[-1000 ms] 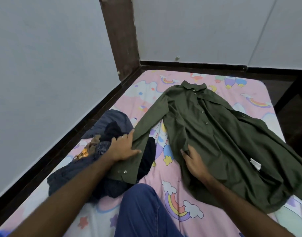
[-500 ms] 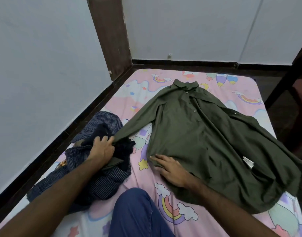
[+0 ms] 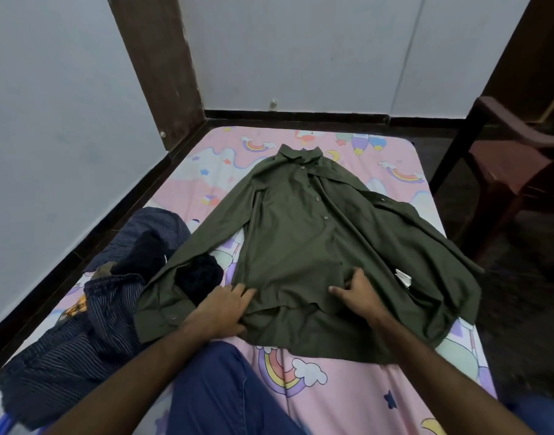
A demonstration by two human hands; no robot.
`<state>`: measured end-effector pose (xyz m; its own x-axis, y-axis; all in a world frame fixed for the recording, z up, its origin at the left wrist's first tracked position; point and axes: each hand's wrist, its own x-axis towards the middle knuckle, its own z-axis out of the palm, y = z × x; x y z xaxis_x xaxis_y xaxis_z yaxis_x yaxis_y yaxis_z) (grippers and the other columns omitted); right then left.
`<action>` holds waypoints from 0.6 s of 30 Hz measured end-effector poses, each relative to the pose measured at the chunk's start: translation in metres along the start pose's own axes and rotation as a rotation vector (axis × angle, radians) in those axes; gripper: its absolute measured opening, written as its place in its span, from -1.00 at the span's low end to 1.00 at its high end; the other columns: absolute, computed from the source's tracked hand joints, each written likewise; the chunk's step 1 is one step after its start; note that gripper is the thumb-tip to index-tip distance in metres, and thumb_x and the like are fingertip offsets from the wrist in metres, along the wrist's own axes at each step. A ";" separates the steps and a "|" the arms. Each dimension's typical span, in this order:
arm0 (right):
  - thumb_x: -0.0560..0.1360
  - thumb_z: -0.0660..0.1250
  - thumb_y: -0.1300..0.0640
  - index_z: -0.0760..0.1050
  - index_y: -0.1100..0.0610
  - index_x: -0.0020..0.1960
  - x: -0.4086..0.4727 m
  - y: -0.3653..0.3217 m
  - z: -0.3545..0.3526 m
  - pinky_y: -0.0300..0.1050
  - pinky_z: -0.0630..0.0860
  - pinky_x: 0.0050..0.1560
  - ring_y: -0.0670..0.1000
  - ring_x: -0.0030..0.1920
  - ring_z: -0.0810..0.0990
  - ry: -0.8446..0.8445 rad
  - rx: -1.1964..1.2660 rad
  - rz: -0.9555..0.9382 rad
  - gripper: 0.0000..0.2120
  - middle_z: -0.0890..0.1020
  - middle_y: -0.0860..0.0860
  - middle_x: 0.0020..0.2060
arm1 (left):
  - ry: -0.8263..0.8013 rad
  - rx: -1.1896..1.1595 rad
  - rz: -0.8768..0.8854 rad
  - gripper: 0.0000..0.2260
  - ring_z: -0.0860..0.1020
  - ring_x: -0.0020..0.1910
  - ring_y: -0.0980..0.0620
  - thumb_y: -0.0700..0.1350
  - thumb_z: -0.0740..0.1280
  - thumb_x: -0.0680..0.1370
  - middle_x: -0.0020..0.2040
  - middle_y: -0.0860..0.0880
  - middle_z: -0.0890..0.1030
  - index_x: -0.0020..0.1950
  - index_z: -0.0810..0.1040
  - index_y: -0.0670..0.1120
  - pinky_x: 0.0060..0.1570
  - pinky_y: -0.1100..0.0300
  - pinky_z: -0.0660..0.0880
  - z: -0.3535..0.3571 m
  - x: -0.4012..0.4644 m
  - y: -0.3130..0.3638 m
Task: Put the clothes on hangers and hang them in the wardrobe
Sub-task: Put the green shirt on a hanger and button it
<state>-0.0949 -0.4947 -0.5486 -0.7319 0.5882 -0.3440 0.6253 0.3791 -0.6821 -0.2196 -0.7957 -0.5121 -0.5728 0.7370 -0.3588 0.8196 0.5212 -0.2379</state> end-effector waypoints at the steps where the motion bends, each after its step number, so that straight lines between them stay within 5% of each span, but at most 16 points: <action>1: 0.42 0.58 0.04 0.39 0.14 0.28 0.001 0.003 0.000 0.11 0.53 0.25 0.14 0.16 0.61 -0.046 0.084 -0.024 -0.44 0.60 0.12 0.18 | 0.079 0.047 0.012 -0.38 0.55 0.15 -0.17 0.17 0.30 0.51 0.30 -0.15 0.47 0.49 0.30 -0.09 0.08 -0.04 0.50 0.005 0.002 0.000; 4: 0.47 0.49 0.31 0.54 0.13 0.14 -0.002 0.000 0.000 0.00 0.61 0.16 0.03 0.02 0.68 -0.130 0.318 -0.075 -0.71 0.69 0.11 0.11 | 0.236 0.059 0.040 -0.75 0.61 -0.24 -0.10 -0.11 0.39 0.40 -0.08 -0.08 0.57 0.05 0.52 -0.07 -0.34 0.04 0.54 0.016 0.003 -0.012; 7: 0.52 0.32 0.43 0.61 0.18 0.00 -0.012 -0.017 -0.009 -0.14 0.60 -0.08 0.01 -0.14 0.67 -0.167 0.533 -0.059 -0.80 0.72 0.10 -0.06 | 0.281 0.029 0.033 -0.69 0.56 -0.43 -0.07 -0.21 0.54 0.23 -0.25 -0.03 0.53 -0.15 0.49 -0.05 -0.51 0.12 0.45 0.023 -0.001 -0.034; 11: 0.47 0.37 0.42 0.44 0.16 -0.19 -0.018 -0.033 -0.012 -0.18 0.44 -0.39 0.02 -0.33 0.51 -0.132 0.414 -0.095 -0.79 0.54 0.08 -0.31 | 0.192 -0.006 -0.033 -0.67 0.59 -0.34 -0.11 -0.19 0.49 0.35 -0.06 -0.08 0.53 0.05 0.48 -0.09 -0.49 0.03 0.37 0.001 -0.028 -0.047; 15: 0.52 0.34 0.36 0.43 0.21 -0.01 -0.031 -0.036 0.011 -0.24 0.35 -0.57 -0.06 -0.54 0.44 -0.284 0.306 -0.022 -0.86 0.51 0.07 -0.39 | 0.138 0.087 -0.080 -0.54 0.64 -0.08 -0.13 -0.20 0.25 0.58 0.32 -0.10 0.36 0.45 0.23 -0.05 -0.34 0.01 0.30 0.008 -0.050 -0.051; 18: 0.53 0.42 0.29 0.38 0.19 0.01 -0.042 -0.032 0.031 -0.23 0.34 -0.57 -0.09 -0.55 0.41 -0.400 0.236 0.011 -0.80 0.52 0.05 -0.41 | 0.076 0.086 -0.070 -0.61 0.62 -0.01 -0.09 -0.16 0.18 0.63 0.35 -0.06 0.34 0.45 0.23 0.00 -0.30 -0.01 0.35 0.018 -0.063 -0.051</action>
<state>-0.0929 -0.5535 -0.5325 -0.8017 0.2520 -0.5419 0.5885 0.1742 -0.7895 -0.2245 -0.8765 -0.4939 -0.6251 0.7324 -0.2701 0.7738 0.5360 -0.3375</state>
